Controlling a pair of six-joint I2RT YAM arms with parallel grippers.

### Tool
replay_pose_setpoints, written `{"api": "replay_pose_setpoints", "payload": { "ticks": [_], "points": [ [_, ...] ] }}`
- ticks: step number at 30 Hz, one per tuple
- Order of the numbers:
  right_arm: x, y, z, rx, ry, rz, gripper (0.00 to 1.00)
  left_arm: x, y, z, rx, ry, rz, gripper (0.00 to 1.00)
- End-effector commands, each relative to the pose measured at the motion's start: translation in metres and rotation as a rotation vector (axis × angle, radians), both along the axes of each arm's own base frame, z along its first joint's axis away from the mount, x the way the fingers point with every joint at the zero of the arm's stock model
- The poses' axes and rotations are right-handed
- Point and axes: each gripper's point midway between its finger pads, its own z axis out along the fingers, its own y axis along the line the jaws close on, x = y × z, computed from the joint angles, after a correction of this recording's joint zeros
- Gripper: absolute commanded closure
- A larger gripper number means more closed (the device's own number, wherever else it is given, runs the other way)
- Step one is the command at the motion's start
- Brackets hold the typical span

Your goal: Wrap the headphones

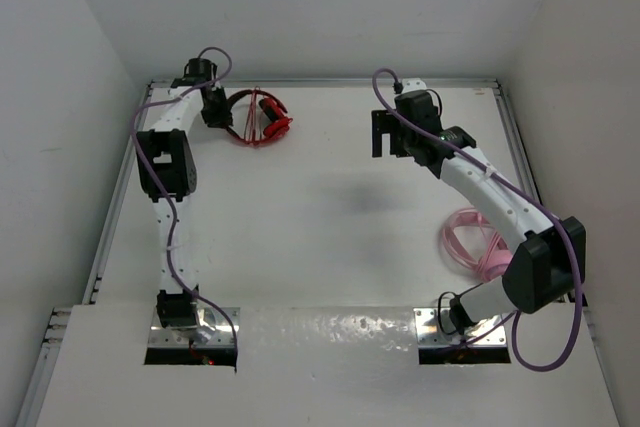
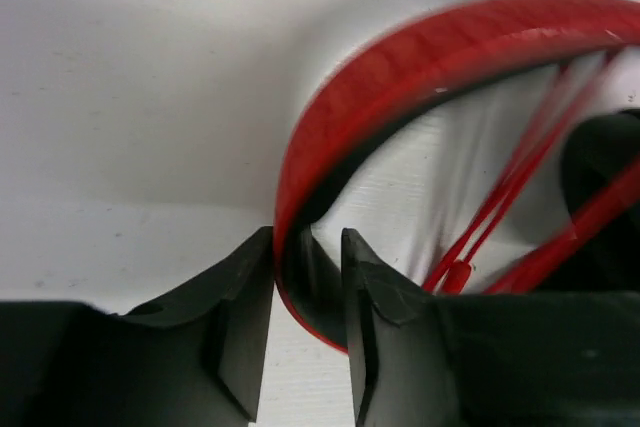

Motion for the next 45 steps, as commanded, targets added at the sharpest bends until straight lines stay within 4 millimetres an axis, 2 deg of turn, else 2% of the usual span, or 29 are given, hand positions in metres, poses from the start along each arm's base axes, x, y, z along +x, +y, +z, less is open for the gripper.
{"api": "replay_pose_setpoints", "payload": {
  "ticks": [1,5,8,12,16,19,20,21,23,24,25,26,27,28,29,30,31,32,33,34,35,36,37,38,39,41,45],
  "points": [
    [0.009,-0.002,0.022,-0.001,-0.051,-0.007,0.01,0.011,-0.016,0.008,-0.074,-0.050,-0.037,0.69],
    [0.007,-0.003,0.024,-0.001,-0.053,-0.008,0.01,0.011,-0.005,0.003,-0.080,-0.044,-0.010,0.56],
    [0.007,-0.003,0.025,-0.001,-0.056,-0.009,0.01,0.010,-0.001,0.006,-0.091,-0.048,-0.006,0.53],
    [0.007,-0.003,0.030,0.003,-0.066,-0.008,0.01,0.014,0.006,0.030,-0.082,-0.098,-0.002,0.49],
    [0.006,-0.003,0.033,0.006,-0.072,-0.003,0.01,0.022,0.023,0.084,-0.060,-0.205,0.008,0.36],
    [0.003,-0.003,0.031,0.004,-0.063,0.002,0.01,0.016,0.041,0.123,0.026,-0.259,-0.004,0.27],
    [0.001,-0.005,0.026,-0.005,-0.051,-0.002,0.01,0.011,0.045,0.133,0.074,-0.272,-0.037,0.24],
    [-0.001,-0.009,0.025,-0.012,-0.053,-0.012,0.01,-0.002,0.053,0.146,0.127,-0.272,-0.035,0.18],
    [-0.007,-0.014,0.013,-0.030,-0.029,-0.023,0.01,-0.022,0.063,0.153,0.225,-0.253,-0.092,0.13],
    [-0.011,-0.018,0.012,-0.030,-0.030,-0.030,0.01,-0.038,0.069,0.172,0.278,-0.265,-0.104,0.08],
    [-0.017,-0.023,0.000,-0.037,-0.010,-0.041,0.01,-0.050,0.070,0.169,0.302,-0.237,-0.128,0.07],
    [-0.020,-0.024,-0.005,-0.027,-0.004,-0.051,0.01,-0.073,0.076,0.147,0.345,-0.152,-0.162,0.06],
    [-0.023,-0.026,-0.009,-0.023,0.001,-0.059,0.01,-0.091,0.081,0.158,0.391,-0.141,-0.158,0.05],
    [-0.031,-0.029,-0.019,-0.021,0.016,-0.060,0.01,-0.105,0.085,0.152,0.416,-0.107,-0.159,0.05],
    [-0.036,-0.030,-0.025,-0.013,0.025,-0.068,0.01,-0.132,0.088,0.124,0.425,-0.015,-0.174,0.05],
    [-0.040,-0.031,-0.030,-0.010,0.032,-0.073,0.01,-0.146,0.094,0.136,0.444,-0.046,-0.146,0.05],
    [-0.043,-0.032,-0.031,0.001,0.021,-0.078,0.01,-0.158,0.095,0.131,0.430,-0.046,-0.143,0.05],
    [-0.051,-0.036,-0.046,-0.007,0.049,-0.087,0.01,-0.170,0.094,0.127,0.410,-0.055,-0.147,0.05],
    [-0.054,-0.037,-0.050,-0.007,0.052,-0.091,0.01,-0.192,0.091,0.120,0.367,-0.078,-0.152,0.05],
    [-0.059,-0.039,-0.056,-0.004,0.058,-0.100,0.01,-0.202,0.091,0.117,0.360,-0.089,-0.158,0.05],
    [-0.062,-0.040,-0.058,0.000,0.062,-0.105,0.01,-0.213,0.090,0.126,0.370,-0.127,-0.159,0.05],
    [-0.063,-0.041,-0.060,-0.001,0.063,-0.107,0.01,-0.229,0.087,0.109,0.363,-0.100,-0.171,0.05],
    [-0.066,-0.042,-0.063,0.002,0.065,-0.108,0.01,-0.236,0.084,0.106,0.358,-0.107,-0.189,0.05],
    [-0.067,-0.041,-0.064,0.006,0.065,-0.104,0.01,-0.242,0.083,0.111,0.371,-0.138,-0.190,0.05],
    [-0.069,-0.042,-0.069,0.008,0.070,-0.110,0.01,-0.256,0.080,0.096,0.366,-0.104,-0.206,0.05],
    [-0.071,-0.042,-0.070,0.019,0.067,-0.114,0.01,-0.269,0.079,0.090,0.375,-0.087,-0.213,0.05],
    [-0.078,-0.042,-0.077,0.046,0.067,-0.127,0.01,-0.289,0.084,0.062,0.389,-0.021,-0.161,0.07]
  ]
}}
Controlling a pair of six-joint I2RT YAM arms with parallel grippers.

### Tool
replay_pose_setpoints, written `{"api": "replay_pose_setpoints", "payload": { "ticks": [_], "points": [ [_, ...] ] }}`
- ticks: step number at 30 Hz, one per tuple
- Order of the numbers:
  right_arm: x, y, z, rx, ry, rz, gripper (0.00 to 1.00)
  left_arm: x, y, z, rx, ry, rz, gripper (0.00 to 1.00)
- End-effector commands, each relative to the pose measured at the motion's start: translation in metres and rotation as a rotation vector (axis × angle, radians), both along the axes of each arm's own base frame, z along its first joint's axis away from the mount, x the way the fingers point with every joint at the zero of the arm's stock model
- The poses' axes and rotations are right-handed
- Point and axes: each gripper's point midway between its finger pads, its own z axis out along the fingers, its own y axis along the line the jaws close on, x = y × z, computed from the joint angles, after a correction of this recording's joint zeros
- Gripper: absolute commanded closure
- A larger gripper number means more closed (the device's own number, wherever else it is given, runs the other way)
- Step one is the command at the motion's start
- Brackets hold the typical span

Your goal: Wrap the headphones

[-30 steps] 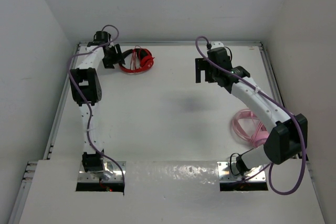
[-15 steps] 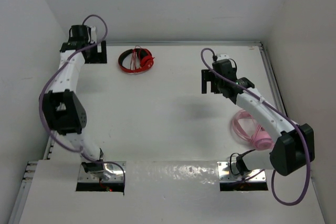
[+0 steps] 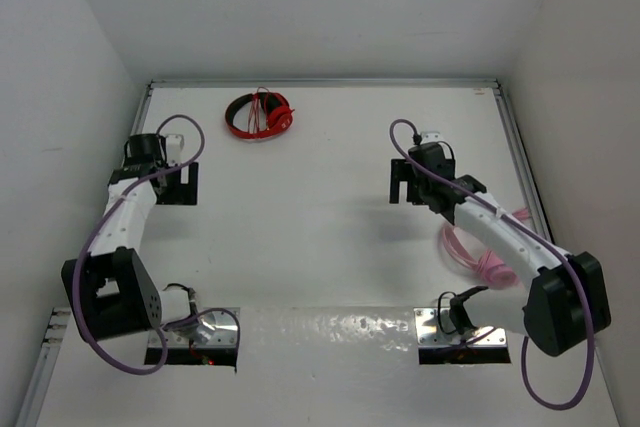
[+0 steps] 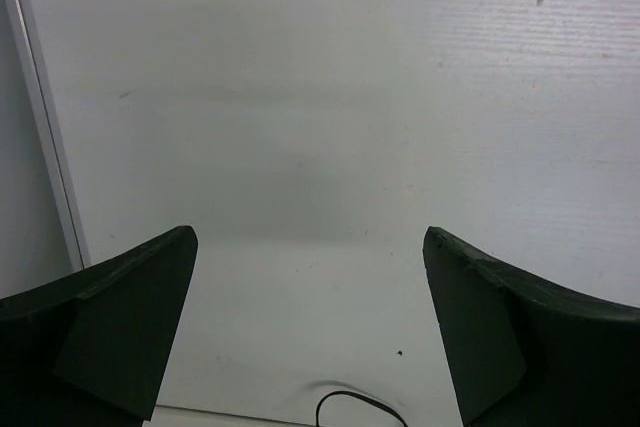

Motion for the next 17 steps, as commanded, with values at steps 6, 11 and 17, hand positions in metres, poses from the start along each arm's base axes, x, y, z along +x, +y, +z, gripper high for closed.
{"api": "replay_pose_setpoints", "payload": {
  "ticks": [6,11,17],
  "points": [
    [-0.005,-0.006,0.014,0.033,-0.089,-0.035,0.01,0.013,0.007,-0.002,0.018,-0.078,0.069,0.09],
    [-0.010,-0.013,0.016,0.016,-0.096,-0.046,0.01,0.012,0.002,-0.003,-0.004,-0.075,0.054,0.09],
    [-0.016,-0.013,0.015,0.044,-0.093,-0.070,0.01,0.019,0.001,0.007,-0.003,-0.119,0.035,0.10]
  ]
}}
